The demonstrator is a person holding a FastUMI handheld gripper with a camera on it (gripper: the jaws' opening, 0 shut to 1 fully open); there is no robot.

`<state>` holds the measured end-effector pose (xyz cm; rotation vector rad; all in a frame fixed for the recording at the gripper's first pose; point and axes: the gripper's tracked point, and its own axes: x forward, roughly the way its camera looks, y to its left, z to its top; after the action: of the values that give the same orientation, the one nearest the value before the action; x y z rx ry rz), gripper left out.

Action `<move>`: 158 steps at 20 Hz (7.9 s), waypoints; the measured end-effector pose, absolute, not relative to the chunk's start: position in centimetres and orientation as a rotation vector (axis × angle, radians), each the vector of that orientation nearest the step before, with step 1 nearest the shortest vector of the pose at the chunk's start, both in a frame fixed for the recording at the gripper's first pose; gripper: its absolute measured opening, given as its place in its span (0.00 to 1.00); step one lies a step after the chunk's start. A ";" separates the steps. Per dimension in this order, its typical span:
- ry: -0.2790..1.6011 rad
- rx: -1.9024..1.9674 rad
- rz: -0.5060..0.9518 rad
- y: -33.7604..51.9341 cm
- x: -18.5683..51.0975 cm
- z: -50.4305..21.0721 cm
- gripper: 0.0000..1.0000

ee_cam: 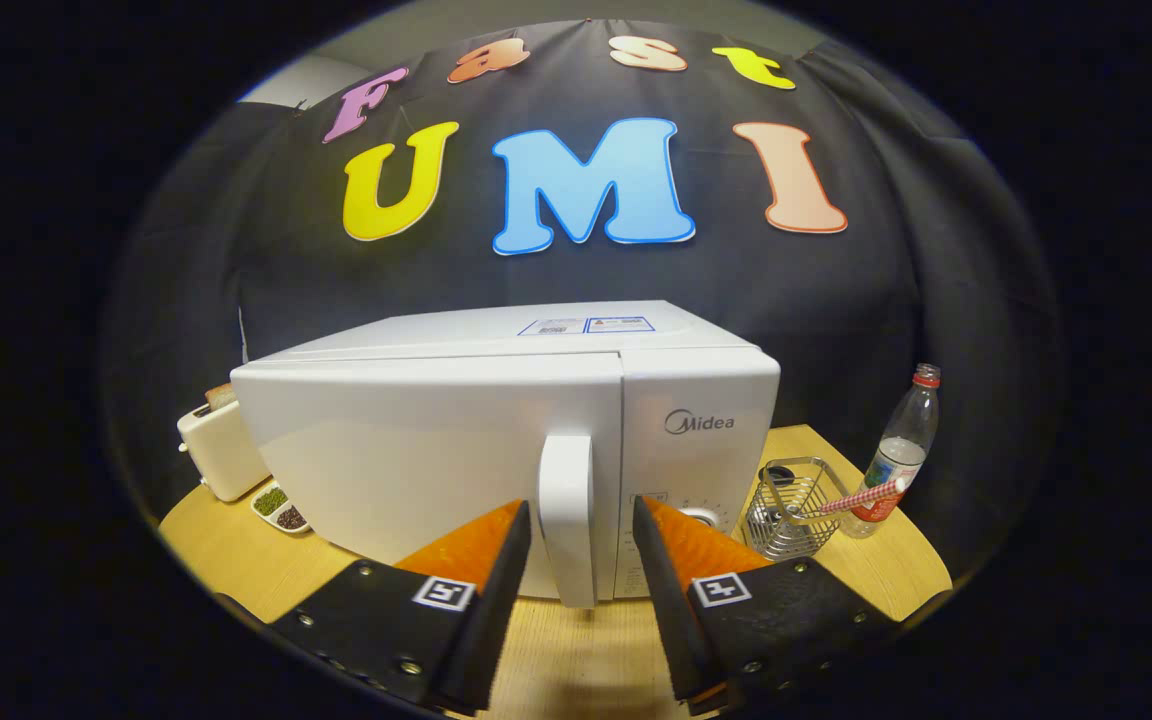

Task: Open the microwave, put the food inside, and close the microwave door.

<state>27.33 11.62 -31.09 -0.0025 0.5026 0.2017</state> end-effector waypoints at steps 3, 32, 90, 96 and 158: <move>0.515 0.012 0.222 12.5 27.9 -32.1 0.38; 0.633 0.060 0.243 16.3 13.0 -28.8 0.24; 0.480 0.116 0.862 40.3 -8.7 -14.8 1.00; 0.381 0.107 0.789 34.7 -5.6 -11.3 1.00; 0.975 0.846 0.095 2.6 -2.5 -32.3 0.03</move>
<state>-2.50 2.56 -32.33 0.8456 0.9746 0.0955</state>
